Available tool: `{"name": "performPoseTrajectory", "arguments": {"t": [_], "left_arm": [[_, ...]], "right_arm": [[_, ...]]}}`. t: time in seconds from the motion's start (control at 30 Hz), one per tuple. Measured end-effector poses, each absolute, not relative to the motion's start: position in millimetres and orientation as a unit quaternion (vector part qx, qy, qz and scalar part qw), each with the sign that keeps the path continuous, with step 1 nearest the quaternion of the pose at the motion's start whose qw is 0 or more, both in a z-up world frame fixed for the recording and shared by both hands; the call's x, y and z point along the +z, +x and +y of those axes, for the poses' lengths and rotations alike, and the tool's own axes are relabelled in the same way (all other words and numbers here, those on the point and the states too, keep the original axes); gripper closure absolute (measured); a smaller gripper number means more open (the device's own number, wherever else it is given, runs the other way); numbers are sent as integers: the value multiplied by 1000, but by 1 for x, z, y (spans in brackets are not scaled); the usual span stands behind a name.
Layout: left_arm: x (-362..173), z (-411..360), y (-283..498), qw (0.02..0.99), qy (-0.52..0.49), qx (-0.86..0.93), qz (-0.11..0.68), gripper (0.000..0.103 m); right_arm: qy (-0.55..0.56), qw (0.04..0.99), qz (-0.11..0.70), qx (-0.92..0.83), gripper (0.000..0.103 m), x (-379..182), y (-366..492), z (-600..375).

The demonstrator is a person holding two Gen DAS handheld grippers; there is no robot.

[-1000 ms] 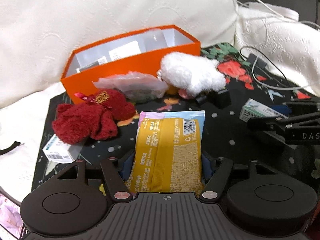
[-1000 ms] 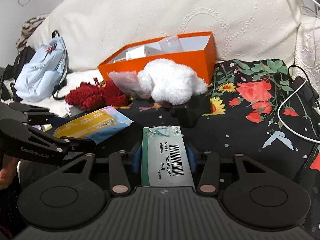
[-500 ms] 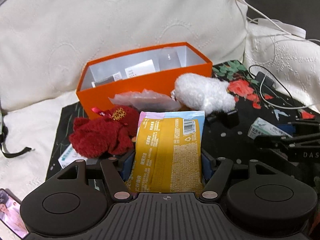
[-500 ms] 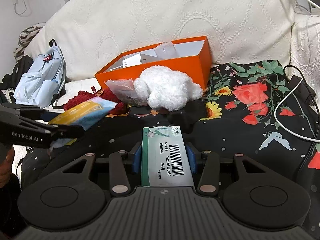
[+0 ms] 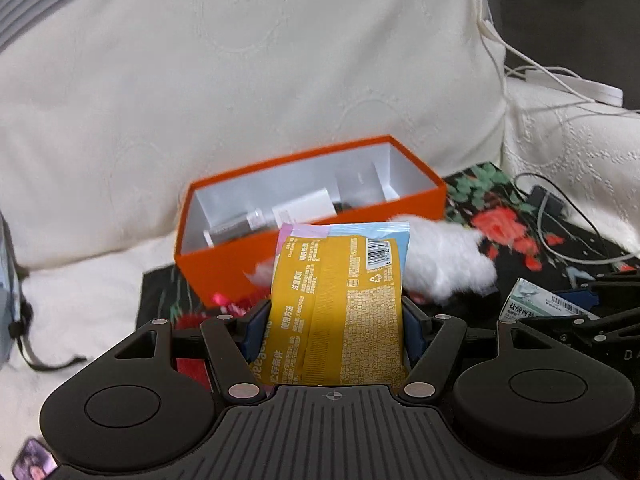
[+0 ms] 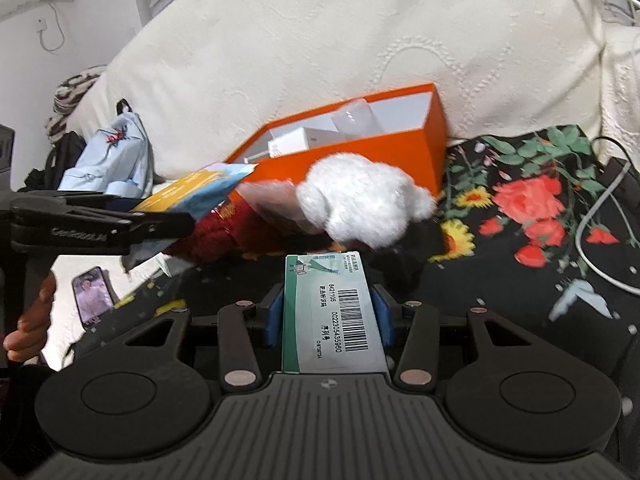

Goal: Organize objects
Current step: 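Carry the barcode box with the right tool while the left tool carries the yellow packet to the box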

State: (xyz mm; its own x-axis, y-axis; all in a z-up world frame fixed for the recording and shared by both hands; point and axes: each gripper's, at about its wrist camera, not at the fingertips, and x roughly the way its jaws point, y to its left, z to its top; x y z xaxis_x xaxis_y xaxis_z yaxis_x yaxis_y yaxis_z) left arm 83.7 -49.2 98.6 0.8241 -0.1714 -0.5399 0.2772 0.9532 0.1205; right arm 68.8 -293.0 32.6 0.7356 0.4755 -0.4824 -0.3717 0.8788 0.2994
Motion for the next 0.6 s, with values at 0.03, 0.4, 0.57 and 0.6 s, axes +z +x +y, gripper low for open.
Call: {"name": "performPoseTrajectory", "arguments": {"t": [0.03, 0.4, 0.57, 0.6], "left_arm": [[101, -50, 87, 951, 99, -116, 268, 0], [117, -57, 143, 958, 115, -96, 244, 0], [120, -58, 177, 960, 115, -84, 241, 0], [120, -58, 183, 960, 114, -82, 242, 0]], "right_arm": [[93, 927, 280, 231, 51, 36, 73, -291], [107, 930, 250, 247, 51, 76, 132, -274], [124, 931, 245, 239, 51, 86, 171, -271], [129, 931, 245, 236, 51, 88, 179, -270]]}}
